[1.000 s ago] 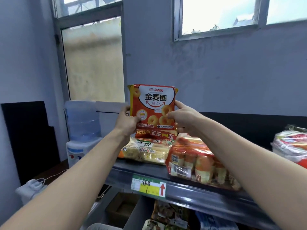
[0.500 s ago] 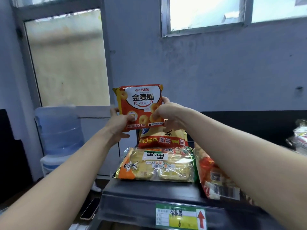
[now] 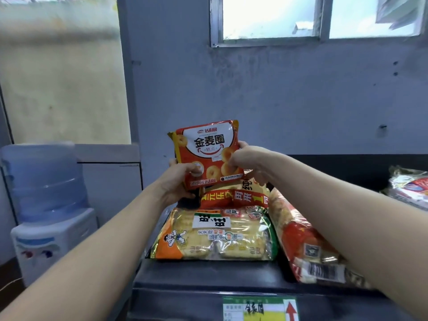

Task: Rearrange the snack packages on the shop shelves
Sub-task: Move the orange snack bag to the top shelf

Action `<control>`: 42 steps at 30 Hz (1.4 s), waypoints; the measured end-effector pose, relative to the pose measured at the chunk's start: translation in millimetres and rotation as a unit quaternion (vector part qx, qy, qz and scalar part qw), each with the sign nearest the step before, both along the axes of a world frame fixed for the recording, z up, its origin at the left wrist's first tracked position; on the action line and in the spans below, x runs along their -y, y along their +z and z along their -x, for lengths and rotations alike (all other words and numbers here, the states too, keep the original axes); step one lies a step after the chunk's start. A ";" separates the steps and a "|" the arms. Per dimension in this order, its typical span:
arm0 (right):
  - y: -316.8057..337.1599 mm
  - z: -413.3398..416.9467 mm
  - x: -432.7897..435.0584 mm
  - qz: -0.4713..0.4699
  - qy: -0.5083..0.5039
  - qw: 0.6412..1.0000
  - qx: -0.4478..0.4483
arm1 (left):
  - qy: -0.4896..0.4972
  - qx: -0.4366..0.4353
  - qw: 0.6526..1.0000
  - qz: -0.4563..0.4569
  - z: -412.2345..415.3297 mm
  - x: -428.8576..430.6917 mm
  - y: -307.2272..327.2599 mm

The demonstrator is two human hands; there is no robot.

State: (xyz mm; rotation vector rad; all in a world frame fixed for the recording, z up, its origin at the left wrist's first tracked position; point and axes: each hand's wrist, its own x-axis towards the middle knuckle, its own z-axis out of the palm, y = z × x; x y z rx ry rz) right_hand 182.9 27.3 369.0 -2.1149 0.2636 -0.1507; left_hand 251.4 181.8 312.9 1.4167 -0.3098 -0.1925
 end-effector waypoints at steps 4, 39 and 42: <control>-8.5 4.5 13.0 -0.034 -0.028 0.999 -0.027 | -0.036 0.013 0.999 -0.005 0.8 11.9 -0.6; 34.2 56.8 132.3 -0.081 -0.235 0.950 0.187 | -0.167 0.112 0.979 -0.011 46.2 165.0 49.5; 30.7 56.0 125.5 -0.101 -0.206 0.948 0.219 | -0.143 0.114 0.983 -0.012 42.8 159.3 50.0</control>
